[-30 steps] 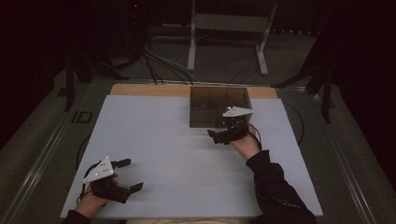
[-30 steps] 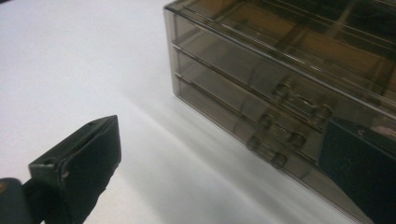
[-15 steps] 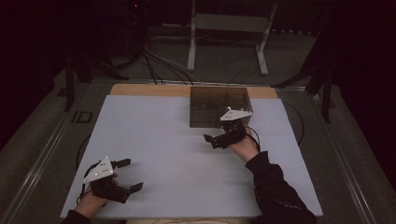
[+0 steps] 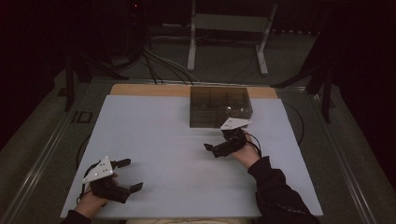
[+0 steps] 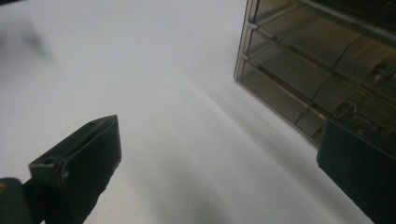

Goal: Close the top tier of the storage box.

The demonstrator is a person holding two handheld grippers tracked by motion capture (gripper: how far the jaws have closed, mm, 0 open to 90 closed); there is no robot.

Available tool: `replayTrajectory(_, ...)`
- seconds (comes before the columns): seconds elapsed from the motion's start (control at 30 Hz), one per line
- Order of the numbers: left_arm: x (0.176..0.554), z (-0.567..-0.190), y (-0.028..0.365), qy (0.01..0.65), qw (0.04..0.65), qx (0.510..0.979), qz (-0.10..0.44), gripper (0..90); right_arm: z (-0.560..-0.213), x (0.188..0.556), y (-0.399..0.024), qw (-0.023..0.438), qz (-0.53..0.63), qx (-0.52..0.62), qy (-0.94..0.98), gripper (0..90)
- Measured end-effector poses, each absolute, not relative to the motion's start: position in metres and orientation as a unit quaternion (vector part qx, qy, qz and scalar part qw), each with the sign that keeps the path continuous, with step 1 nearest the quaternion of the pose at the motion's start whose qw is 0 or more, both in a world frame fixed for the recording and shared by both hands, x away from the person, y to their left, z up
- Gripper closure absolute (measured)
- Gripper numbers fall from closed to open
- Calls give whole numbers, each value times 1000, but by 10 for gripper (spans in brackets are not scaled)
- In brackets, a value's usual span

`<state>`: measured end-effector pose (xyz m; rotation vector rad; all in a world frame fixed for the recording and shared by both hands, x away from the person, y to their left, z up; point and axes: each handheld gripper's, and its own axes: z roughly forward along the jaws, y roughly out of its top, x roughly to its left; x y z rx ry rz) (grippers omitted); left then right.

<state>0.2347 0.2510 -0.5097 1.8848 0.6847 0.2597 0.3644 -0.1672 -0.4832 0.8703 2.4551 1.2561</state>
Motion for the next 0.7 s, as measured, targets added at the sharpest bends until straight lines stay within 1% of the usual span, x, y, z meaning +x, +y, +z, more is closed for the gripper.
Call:
replayTrajectory(0.37,235,-509,251,286,532,789,109,0,-496,349,-175,106,425,285,853,2)
replayTrajectory(0.7,235,-509,251,285,532,790,108,0,-501,337,-183,103,425,280,855,2)
